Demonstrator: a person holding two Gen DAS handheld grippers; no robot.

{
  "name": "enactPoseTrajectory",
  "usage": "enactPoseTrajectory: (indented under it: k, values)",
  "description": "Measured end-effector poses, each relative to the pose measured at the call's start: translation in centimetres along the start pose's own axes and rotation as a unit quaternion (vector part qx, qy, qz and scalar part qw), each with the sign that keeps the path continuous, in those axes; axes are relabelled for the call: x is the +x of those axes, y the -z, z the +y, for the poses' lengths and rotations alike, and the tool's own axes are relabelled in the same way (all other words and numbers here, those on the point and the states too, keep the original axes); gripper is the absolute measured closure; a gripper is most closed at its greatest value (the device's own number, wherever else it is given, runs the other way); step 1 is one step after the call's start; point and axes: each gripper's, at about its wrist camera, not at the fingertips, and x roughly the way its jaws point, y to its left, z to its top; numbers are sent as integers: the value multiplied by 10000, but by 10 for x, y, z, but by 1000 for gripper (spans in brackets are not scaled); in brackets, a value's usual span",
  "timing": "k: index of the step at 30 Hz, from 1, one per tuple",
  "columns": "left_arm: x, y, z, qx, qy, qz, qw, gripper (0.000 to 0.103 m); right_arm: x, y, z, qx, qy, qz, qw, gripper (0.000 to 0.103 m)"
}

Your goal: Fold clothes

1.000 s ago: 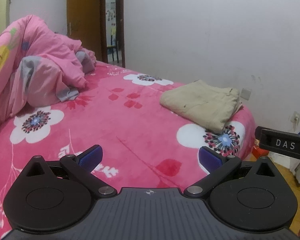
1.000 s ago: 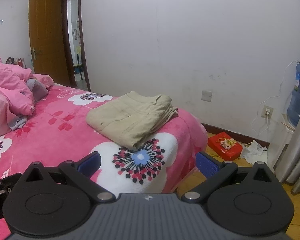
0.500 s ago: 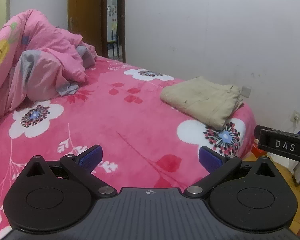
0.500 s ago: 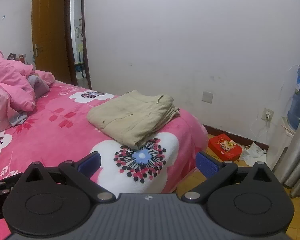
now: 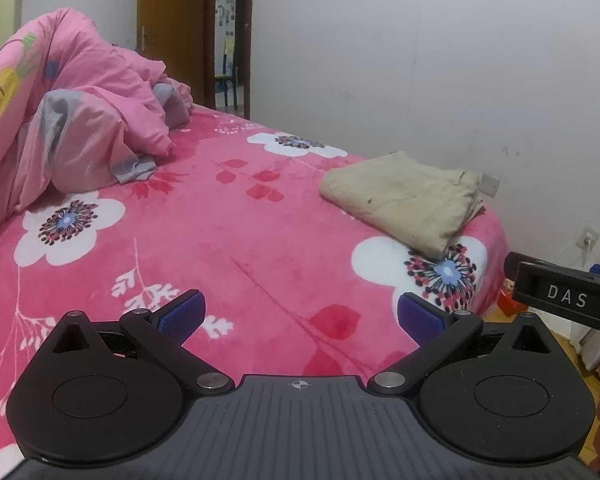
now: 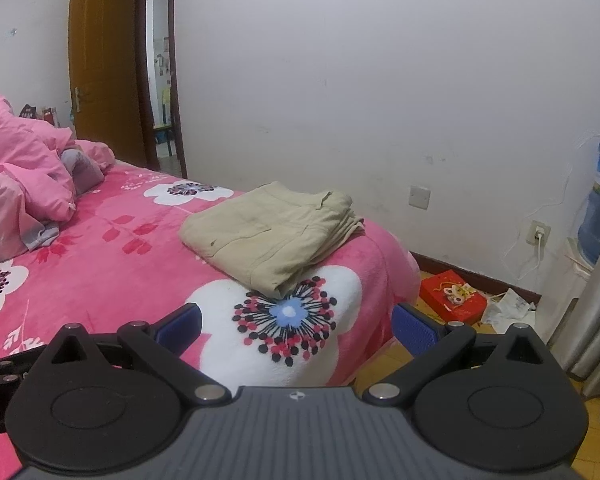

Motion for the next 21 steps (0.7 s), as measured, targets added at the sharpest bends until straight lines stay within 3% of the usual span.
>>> enactPoseTrajectory:
  k: [21]
  values:
    - [4,3,1,-9,110,-11,9999,0,8,7,-2,127,-36,5,9999,0]
